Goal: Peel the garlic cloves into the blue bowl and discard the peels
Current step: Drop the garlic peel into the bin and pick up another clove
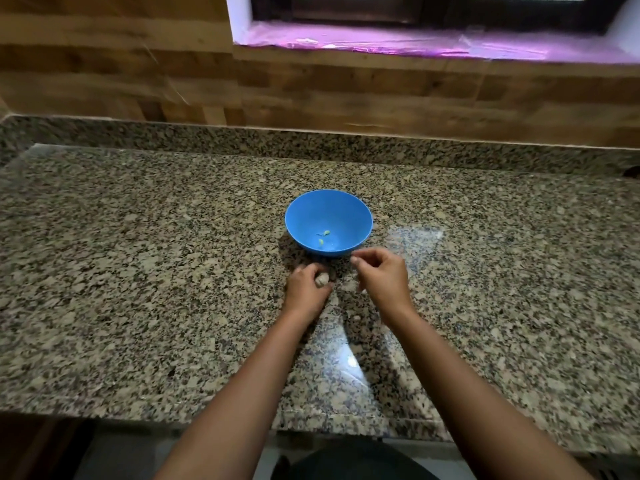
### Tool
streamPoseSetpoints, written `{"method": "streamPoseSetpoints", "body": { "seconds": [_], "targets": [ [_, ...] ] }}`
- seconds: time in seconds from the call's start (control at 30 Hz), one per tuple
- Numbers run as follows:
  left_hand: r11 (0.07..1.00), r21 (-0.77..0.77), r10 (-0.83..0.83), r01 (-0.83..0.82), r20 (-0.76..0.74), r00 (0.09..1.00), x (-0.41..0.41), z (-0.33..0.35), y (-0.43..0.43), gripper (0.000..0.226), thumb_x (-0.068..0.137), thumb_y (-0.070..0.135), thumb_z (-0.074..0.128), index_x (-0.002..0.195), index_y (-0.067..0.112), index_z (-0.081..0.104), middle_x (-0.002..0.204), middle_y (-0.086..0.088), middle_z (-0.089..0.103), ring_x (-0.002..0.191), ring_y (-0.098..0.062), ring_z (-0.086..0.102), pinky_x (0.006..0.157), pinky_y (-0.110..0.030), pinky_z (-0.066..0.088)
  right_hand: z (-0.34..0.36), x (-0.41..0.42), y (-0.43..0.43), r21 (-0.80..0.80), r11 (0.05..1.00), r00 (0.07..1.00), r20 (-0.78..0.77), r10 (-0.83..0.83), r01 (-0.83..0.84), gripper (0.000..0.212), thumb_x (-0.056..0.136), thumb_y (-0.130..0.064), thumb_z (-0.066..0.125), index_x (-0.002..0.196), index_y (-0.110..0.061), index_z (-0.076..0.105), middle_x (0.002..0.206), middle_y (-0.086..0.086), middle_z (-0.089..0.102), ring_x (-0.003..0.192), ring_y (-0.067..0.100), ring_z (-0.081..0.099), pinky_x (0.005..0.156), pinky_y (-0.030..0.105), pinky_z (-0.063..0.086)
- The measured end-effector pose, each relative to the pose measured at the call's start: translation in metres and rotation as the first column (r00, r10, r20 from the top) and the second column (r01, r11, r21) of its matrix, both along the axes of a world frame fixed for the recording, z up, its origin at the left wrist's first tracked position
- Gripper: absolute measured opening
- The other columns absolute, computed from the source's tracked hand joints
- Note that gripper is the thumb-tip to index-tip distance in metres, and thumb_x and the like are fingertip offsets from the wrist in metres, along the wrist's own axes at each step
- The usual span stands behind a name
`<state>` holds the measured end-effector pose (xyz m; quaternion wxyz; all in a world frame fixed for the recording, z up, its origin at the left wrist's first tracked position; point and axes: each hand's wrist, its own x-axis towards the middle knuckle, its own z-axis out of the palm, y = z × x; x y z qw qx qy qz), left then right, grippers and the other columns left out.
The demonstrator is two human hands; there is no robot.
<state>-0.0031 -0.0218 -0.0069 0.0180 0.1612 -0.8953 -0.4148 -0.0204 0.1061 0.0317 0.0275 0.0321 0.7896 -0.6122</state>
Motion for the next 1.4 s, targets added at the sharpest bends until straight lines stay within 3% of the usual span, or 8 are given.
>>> {"method": "streamPoseSetpoints", "body": {
  "seconds": [0.1, 0.2, 0.3, 0.43, 0.63, 1.0, 1.2, 1.4],
  "targets": [
    [0.921, 0.386, 0.065, -0.060, 0.000, 0.998, 0.008, -0.004, 0.002, 0.028, 0.080, 0.008, 0.072, 0.107, 0.011, 0.065, 0.106, -0.008, 0.067, 0.089, -0.018, 0.061, 0.079, -0.028, 0.050, -0.012, 0.012, 0.008, -0.063, 0.996, 0.978, 0.193, 0.074, -0.063, 0.014, 0.088, -0.003, 0.060, 0.101, 0.000, 0.065, 0.080, 0.010, 0.065, 0.063, 0.016, 0.060, 0.060, 0.029, 0.054],
    [0.624, 0.780, 0.057, -0.044, 0.010, 0.998, 0.019, -0.002, 0.007, 0.033, 0.081, -0.002, 0.067, 0.113, 0.003, 0.062, 0.092, -0.006, 0.068, 0.077, -0.015, 0.062, 0.067, -0.025, 0.053, -0.015, 0.020, 0.010, -0.202, 0.976, 0.948, 0.286, 0.139, -0.082, 0.019, 0.090, -0.001, 0.058, 0.108, 0.004, 0.060, 0.084, 0.013, 0.064, 0.065, 0.018, 0.060, 0.057, 0.022, 0.055],
    [0.464, 0.885, -0.001, 0.040, -0.044, 0.999, 0.023, -0.001, 0.007, 0.030, 0.082, -0.008, 0.062, 0.109, 0.004, 0.062, 0.095, -0.008, 0.069, 0.084, -0.018, 0.065, 0.075, -0.024, 0.055, -0.010, 0.025, 0.013, -0.315, 0.944, 0.943, 0.276, 0.187, -0.095, 0.016, 0.090, 0.002, 0.054, 0.104, 0.004, 0.061, 0.085, 0.012, 0.065, 0.067, 0.017, 0.060, 0.060, 0.021, 0.053],
    [0.437, 0.895, -0.031, 0.085, -0.079, 0.996, 0.025, 0.001, 0.006, 0.028, 0.082, -0.009, 0.060, 0.104, 0.007, 0.063, 0.096, -0.011, 0.069, 0.086, -0.020, 0.065, 0.080, -0.029, 0.055, -0.006, 0.027, 0.016, -0.364, 0.926, 0.950, 0.245, 0.193, -0.094, 0.012, 0.087, 0.000, 0.060, 0.098, 0.001, 0.064, 0.090, 0.015, 0.067, 0.074, 0.020, 0.063, 0.068, 0.024, 0.054],
    [0.546, 0.833, -0.020, 0.093, -0.098, 0.995, 0.025, 0.010, 0.005, 0.031, 0.077, -0.007, 0.068, 0.105, 0.004, 0.063, 0.099, -0.012, 0.069, 0.088, -0.019, 0.066, 0.076, -0.026, 0.056, -0.001, 0.026, 0.016, -0.306, 0.938, 0.961, 0.165, 0.220, -0.162, 0.007, 0.086, -0.003, 0.063, 0.090, -0.004, 0.068, 0.090, 0.015, 0.070, 0.076, 0.017, 0.068, 0.068, 0.023, 0.057],
    [0.736, 0.661, -0.102, 0.148, -0.108, 0.989, 0.021, 0.022, 0.000, 0.035, 0.077, -0.008, 0.069, 0.111, -0.001, 0.064, 0.095, -0.009, 0.069, 0.084, -0.012, 0.067, 0.076, -0.023, 0.057, 0.003, 0.019, 0.011, 0.199, 0.946, 0.966, 0.021, 0.256, -0.255, 0.015, 0.084, -0.012, 0.068, 0.097, -0.004, 0.068, 0.070, 0.001, 0.067, 0.053, 0.002, 0.063, 0.047, 0.013, 0.045],
    [0.823, 0.543, -0.119, 0.164, -0.117, 0.986, 0.019, 0.016, 0.003, 0.030, 0.080, -0.001, 0.068, 0.110, 0.004, 0.066, 0.090, -0.001, 0.069, 0.078, -0.002, 0.065, 0.067, -0.013, 0.052, -0.001, 0.014, 0.006, 0.405, 0.888, 0.965, -0.044, 0.258, -0.219, 0.016, 0.082, -0.018, 0.071, 0.090, -0.005, 0.068, 0.079, 0.008, 0.067, 0.071, 0.019, 0.066, 0.064, 0.032, 0.057],
    [0.850, 0.502, -0.121, 0.163, -0.115, 0.986, 0.017, 0.017, 0.001, 0.033, 0.078, 0.000, 0.071, 0.111, 0.004, 0.066, 0.096, -0.007, 0.070, 0.085, -0.013, 0.067, 0.078, -0.026, 0.057, 0.002, 0.008, 0.008, 0.402, 0.869, 0.951, 0.016, 0.308, -0.288, 0.011, 0.085, -0.010, 0.066, 0.094, -0.003, 0.068, 0.081, 0.012, 0.070, 0.073, 0.021, 0.069, 0.069, 0.036, 0.058]
  ]
}}
